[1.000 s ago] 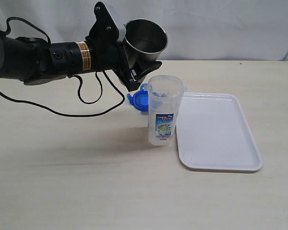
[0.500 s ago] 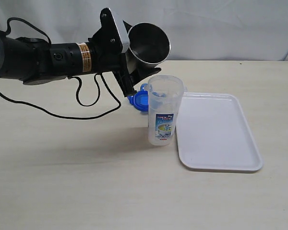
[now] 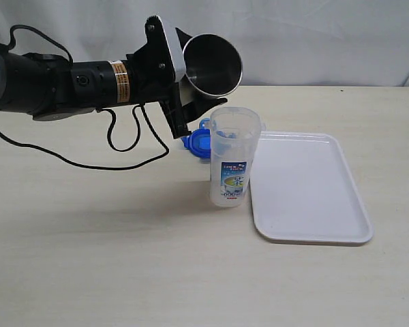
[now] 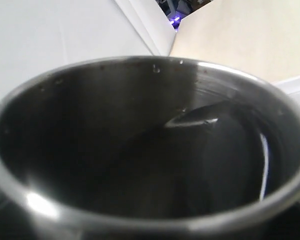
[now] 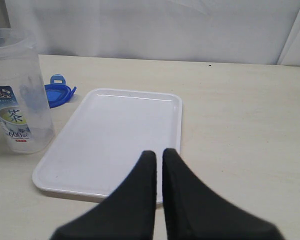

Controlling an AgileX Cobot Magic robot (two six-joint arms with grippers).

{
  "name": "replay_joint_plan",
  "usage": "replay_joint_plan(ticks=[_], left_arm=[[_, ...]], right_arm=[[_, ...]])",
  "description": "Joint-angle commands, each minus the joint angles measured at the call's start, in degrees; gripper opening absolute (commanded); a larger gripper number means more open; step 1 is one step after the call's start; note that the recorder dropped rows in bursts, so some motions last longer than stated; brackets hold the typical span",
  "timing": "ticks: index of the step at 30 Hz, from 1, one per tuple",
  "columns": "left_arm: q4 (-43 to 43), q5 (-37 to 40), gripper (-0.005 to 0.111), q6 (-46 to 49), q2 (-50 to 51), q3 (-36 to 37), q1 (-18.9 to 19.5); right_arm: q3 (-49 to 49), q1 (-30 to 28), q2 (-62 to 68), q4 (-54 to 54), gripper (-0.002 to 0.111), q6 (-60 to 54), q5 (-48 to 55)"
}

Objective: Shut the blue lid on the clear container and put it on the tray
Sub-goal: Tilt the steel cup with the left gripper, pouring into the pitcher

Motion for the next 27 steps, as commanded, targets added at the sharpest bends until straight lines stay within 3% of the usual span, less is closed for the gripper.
replay_joint_plan(ticks=[1, 27], left_arm=[[-1.7, -3.4, 0.000, 3.2, -1.3, -0.9, -0.1], [-1.9, -0.4, 0.000, 7.8, -1.3, -0.9, -0.1]], right_arm=[[0.1, -0.2, -0.3, -0.6, 0.005, 0.2, 0.0], [0.1, -0.2, -0.3, -0.6, 0.005, 0.2, 0.0]])
